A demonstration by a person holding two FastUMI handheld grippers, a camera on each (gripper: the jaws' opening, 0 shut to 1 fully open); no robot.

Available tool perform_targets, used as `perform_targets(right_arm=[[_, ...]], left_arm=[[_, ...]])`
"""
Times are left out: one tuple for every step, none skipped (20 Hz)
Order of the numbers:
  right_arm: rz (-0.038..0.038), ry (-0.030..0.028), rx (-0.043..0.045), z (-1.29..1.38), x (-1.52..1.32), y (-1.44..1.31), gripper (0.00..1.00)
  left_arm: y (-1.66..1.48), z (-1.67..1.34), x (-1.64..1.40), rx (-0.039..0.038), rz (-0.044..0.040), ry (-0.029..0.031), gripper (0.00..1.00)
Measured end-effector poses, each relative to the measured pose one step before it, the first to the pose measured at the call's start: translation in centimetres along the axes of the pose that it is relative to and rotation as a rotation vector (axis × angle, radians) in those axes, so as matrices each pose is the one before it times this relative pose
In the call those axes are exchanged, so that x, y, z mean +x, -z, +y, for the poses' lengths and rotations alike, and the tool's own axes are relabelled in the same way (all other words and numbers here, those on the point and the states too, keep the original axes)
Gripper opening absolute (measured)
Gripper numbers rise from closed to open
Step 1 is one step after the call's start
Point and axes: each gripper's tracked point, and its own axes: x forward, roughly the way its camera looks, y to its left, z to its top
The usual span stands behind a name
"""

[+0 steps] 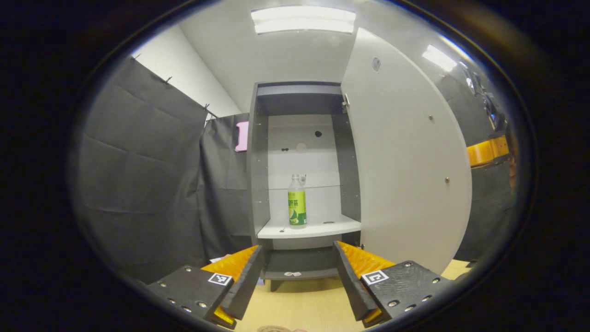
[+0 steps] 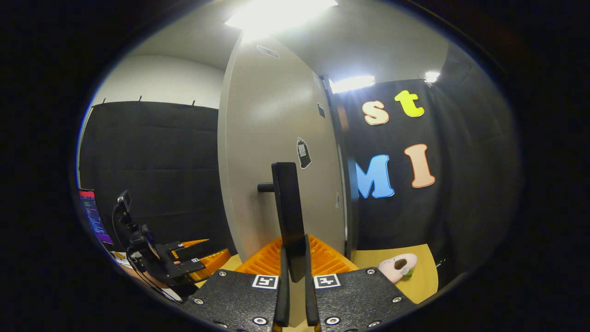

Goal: Open the cabinet door with the right hand, grasp the bottle in the cabinet with the left hand and place it on the coaster, then close the cabinet door with the right hand.

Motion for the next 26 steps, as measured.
perform_targets(right_arm=[[-0.00464,0.02062,0.00112,-1.255,-0.311,-0.085,0.14],[-0.00409,0.02293,-0.00345,-1.08,-0.308,-0.045,0.13],[-0.00266,0.01511,-0.00021,-0.875,-0.127,-0.194,0.13],[0.00427,-0.00891,0.01569,-0.101,-0.234,-0.096,0.13],[0.0044,-0.01332,0.01045,0.551,-0.211,0.261,0.13],[-0.00832,-0.001,-0.01297,0.563,-0.157,0.224,0.12],[-0.00896,0.01032,-0.0238,0.365,-0.357,-0.158,0.13],[-0.00727,0.01567,-0.02405,-0.041,-0.415,-0.225,0.13],[-0.00771,0.01642,-0.01528,-0.306,0.076,-0.042,0.13],[-0.00498,0.00429,0.00129,-0.156,0.062,0.124,0.13],[-0.00771,0.002,0.0129,-0.094,0.496,0.124,0.15],[-0.01153,0.01067,0.01517,-0.167,-0.809,-0.225,0.23],[-0.01809,0.02201,0.00889,-0.536,-0.454,-0.358,0.33],[-0.02361,0.03501,0.00385,-0.798,-0.632,-0.362,0.6],[-0.01907,0.05043,-0.00079,-1.115,-0.991,-0.382,0.75],[-0.01254,0.06004,-0.00267,-1.488,-0.644,-0.191,0.92],[-0.00587,0.05827,-0.00246,-1.24,-0.492,0.068,0.94],[-0.00169,0.04985,-0.00062,-1.097,-0.448,-0.113,0.94],[-0.00099,0.04564,0.00234,-0.806,-0.27,0.046,0.94],[0.0006,0.0439,0.00437,-0.914,-0.189,0.118,0.94],[0.00114,0.04103,0.00485,-0.834,-0.157,0.199,0.9],[0.00249,0.039,0.00464,-0.775,-0.256,0.152,0.94],[0.0037,0.03711,0.00372,-0.621,-0.315,0.262,0.94],[0.00523,0.03331,0.00433,-0.661,-0.181,0.236,0.94],[0.00743,0.02776,0.00374,-0.449,0.0,0.358,0.94],[0.00624,0.02378,0.00343,-0.414,-0.122,0.277,0.94]], left_arm=[[0.037,-0.37,0.036,-0.00298,0.00371,-0.00203,0.86],[-0.09,-0.26,0.059,-0.00074,0.00104,-0.00163,0.86],[-0.105,-0.21,0.204,-0.00026,0.00372,-0.00092,0.86],[-0.019,-0.308,0.251,-0.00145,0.00574,0.00635,0.86],[-0.012,-0.283,0.337,0.00012,0.00811,0.0105,0.89],[0.145,-0.277,0.32,0.00207,0.00973,0.00873,0.89],[-0.035,-0.16,0.453,0.00292,0.00936,0.00761,0.89],[-0.113,-0.003,0.51,0.00238,0.00778,0.00589,0.89],[-0.169,0.096,0.535,0.00192,0.0053,0.0073,0.89],[-0.077,0.133,0.784,-0.00038,0.00413,0.00979,0.89],[-0.079,0.18,0.819,-0.0011,0.00365,0.01077,0.89],[-0.188,0.21,0.855,-0.00284,0.00061,0.00714,0.89],[-0.082,0.239,1.021,-0.00676,-0.00146,0.00705,0.89],[-0.19,0.225,1.07,-0.01132,-0.00127,0.0093,0.86],[-0.057,0.262,1.149,-0.01242,-0.001,0.0103,0.86],[-0.089,0.316,1.248,-0.01011,-0.00011,0.00894,0.86],[-0.092,0.447,1.331,-0.0089,-0.00142,0.00603,0.86],[-0.22,0.347,1.364,-0.00848,-0.00287,0.00835,0.86],[-0.184,0.311,1.263,-0.00487,-0.00396,0.00745,0.82],[-0.404,0.391,1.339,0.00154,-0.00502,0.00747,0.86],[-0.269,0.553,1.481,0.00622,-0.00645,0.00112,0.86],[-0.478,0.51,1.389,0.00448,-0.01066,0.00364,0.86],[-0.216,0.372,1.372,0.00338,-0.00433,0.00288,0.86],[-0.112,0.326,1.403,0.00259,-0.00411,0.00425,0.89],[-0.026,0.281,1.339,0.00179,-0.00481,0.00178,0.89],[-0.004,0.273,1.199,0.00166,-0.00452,0.00112,0.89]])
